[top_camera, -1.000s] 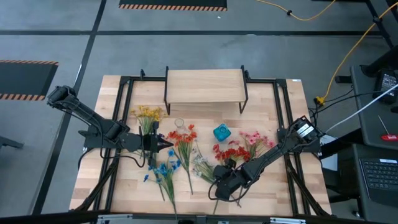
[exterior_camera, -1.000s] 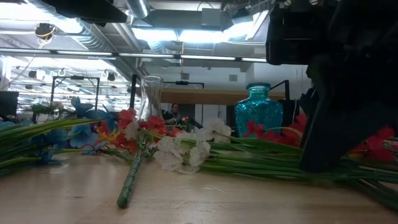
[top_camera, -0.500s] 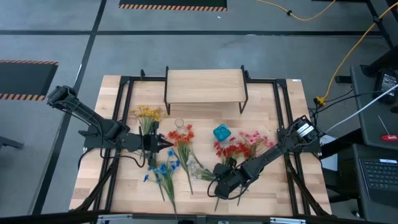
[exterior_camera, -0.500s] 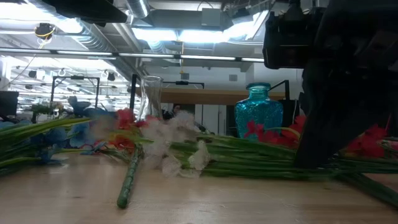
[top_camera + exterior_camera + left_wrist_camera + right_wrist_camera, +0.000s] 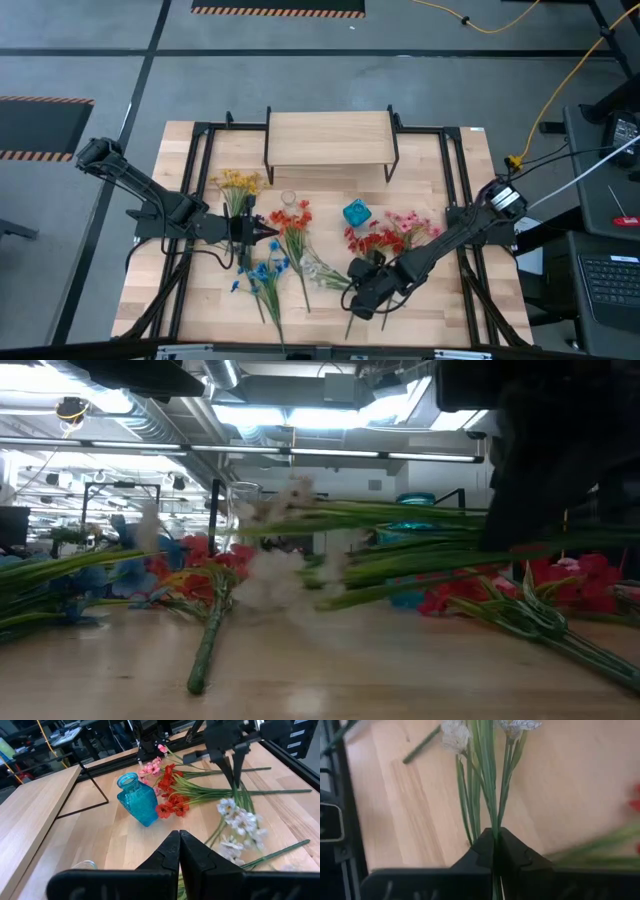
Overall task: Pick and place flowers into a vace then onto a shelf
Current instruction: Put the white flowers into the blue vase
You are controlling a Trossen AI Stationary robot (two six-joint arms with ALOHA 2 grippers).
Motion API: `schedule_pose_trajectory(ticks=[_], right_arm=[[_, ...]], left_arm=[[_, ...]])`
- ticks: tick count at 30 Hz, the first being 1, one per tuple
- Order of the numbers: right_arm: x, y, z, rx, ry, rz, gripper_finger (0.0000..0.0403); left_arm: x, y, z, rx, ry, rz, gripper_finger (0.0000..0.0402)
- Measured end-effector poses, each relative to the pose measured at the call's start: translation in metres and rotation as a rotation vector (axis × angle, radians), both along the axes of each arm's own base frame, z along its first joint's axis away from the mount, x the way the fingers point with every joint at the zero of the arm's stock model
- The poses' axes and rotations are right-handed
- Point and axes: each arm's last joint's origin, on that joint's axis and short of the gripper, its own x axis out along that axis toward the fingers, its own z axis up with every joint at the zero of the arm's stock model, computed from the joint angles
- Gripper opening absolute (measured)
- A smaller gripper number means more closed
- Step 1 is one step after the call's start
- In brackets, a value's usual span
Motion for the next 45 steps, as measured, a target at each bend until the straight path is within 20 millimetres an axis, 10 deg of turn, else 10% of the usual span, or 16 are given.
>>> schedule_pose_trajectory(ticks=[24,45], right_arm=[[-0.056,-0.005,0.07,-0.094,-0.103,-0.063,0.0006],[-0.056,-0.051,0.112,-0.442,-0.324,-0.187,0.0007]], left_arm=[[0.0,0.0,0.0,0.0,0.0,0.0,0.0003],[0.0,0.0,0.0,0.0,0.0,0.0,0.0003]])
